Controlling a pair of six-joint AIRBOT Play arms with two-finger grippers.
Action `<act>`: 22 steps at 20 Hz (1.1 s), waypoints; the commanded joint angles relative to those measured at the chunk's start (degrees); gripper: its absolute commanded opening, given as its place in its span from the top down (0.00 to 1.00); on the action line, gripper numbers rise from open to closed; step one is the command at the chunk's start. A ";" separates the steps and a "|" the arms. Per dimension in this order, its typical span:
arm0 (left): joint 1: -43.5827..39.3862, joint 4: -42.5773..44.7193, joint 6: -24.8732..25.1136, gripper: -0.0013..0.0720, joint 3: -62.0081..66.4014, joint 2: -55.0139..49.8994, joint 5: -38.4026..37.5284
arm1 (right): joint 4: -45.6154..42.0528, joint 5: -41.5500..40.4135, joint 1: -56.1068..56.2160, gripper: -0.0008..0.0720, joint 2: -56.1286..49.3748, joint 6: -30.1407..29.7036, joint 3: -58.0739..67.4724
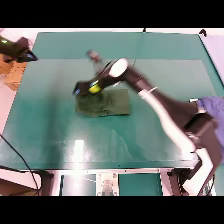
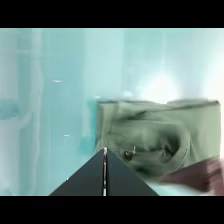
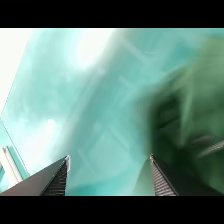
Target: Fold the shirts.
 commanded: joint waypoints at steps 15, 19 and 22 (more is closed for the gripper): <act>4.52 -5.57 -0.13 0.95 -1.07 1.14 -0.35 | -3.93 19.54 -34.86 0.22 6.82 1.81 -19.82; 4.52 -5.60 -1.16 0.95 -1.07 1.14 0.00 | 2.38 11.50 -32.41 0.22 6.43 -2.80 -31.61; 4.52 -5.57 -1.14 0.95 -1.07 1.14 -0.07 | 4.11 9.70 -29.16 0.22 4.17 -4.02 -32.30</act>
